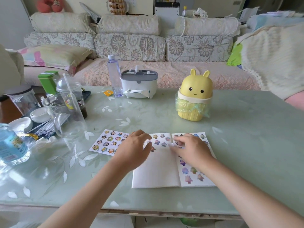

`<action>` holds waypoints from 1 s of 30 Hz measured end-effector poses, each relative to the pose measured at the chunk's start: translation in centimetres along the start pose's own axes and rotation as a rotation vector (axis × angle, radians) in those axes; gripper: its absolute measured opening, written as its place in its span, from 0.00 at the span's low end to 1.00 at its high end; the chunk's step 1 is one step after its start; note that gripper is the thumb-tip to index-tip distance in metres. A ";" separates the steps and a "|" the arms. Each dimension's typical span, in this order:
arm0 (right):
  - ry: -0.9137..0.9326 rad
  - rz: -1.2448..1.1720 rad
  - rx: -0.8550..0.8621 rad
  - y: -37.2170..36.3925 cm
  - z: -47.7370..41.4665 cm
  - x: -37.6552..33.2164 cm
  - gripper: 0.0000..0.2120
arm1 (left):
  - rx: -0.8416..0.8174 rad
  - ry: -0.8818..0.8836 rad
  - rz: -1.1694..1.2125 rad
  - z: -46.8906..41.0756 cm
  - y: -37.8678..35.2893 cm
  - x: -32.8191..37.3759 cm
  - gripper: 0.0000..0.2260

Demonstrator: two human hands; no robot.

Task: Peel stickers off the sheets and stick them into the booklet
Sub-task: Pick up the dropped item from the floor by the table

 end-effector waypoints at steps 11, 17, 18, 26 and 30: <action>0.032 0.011 -0.044 1.6 -1.6 0.6 0.07 | 0.048 -0.166 0.050 -11.6 -1.5 5.8 0.16; -0.098 -0.189 0.338 9.5 -6.2 2.9 0.04 | 0.147 -0.368 0.018 -19.6 -0.8 9.3 0.16; -0.092 -0.195 0.376 10.7 -6.9 3.3 0.04 | 0.120 -0.374 0.015 -20.7 -0.7 9.8 0.16; -0.041 -0.123 0.513 13.9 -11.6 3.8 0.02 | -0.048 -0.146 0.120 -27.4 0.0 11.8 0.18; 0.053 0.007 0.565 13.1 -13.7 3.7 0.06 | -0.123 -0.113 0.095 -29.1 0.2 12.2 0.18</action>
Point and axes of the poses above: each hand's wrist, its own z-axis away from the middle knuckle, its own y-axis out of the back of the hand, x = y × z, the point moved 1 cm from there along -z, towards the middle knuckle, and after that the axes turned 2 degrees about -y, right-handed, at the moved point
